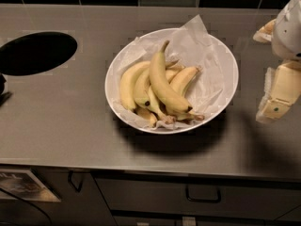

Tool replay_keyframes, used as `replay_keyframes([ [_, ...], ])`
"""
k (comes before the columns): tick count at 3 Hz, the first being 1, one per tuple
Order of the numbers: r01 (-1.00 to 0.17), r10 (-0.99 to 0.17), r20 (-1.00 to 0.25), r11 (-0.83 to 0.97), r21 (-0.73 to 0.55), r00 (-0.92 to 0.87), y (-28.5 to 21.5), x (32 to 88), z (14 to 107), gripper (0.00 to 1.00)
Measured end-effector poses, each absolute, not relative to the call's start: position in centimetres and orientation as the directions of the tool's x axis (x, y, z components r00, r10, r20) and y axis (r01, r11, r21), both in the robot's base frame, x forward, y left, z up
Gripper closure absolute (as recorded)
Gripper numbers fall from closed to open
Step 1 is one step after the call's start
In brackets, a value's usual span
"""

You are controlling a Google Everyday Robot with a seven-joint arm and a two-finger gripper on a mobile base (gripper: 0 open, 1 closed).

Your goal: Pick banana from white bowl

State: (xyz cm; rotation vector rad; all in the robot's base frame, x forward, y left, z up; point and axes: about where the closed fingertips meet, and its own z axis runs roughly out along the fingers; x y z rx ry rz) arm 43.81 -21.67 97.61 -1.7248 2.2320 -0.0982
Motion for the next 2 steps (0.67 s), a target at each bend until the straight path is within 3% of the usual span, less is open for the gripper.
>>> replay_keyframes([
  [1,-0.931,-0.953,-0.207,0.269,-0.245,-0.221,-21.6,43.8,97.6,0.0],
  [2,-0.939,-0.954,-0.243,0.238,-0.248,-0.178,-18.3,44.2,98.1,0.0],
])
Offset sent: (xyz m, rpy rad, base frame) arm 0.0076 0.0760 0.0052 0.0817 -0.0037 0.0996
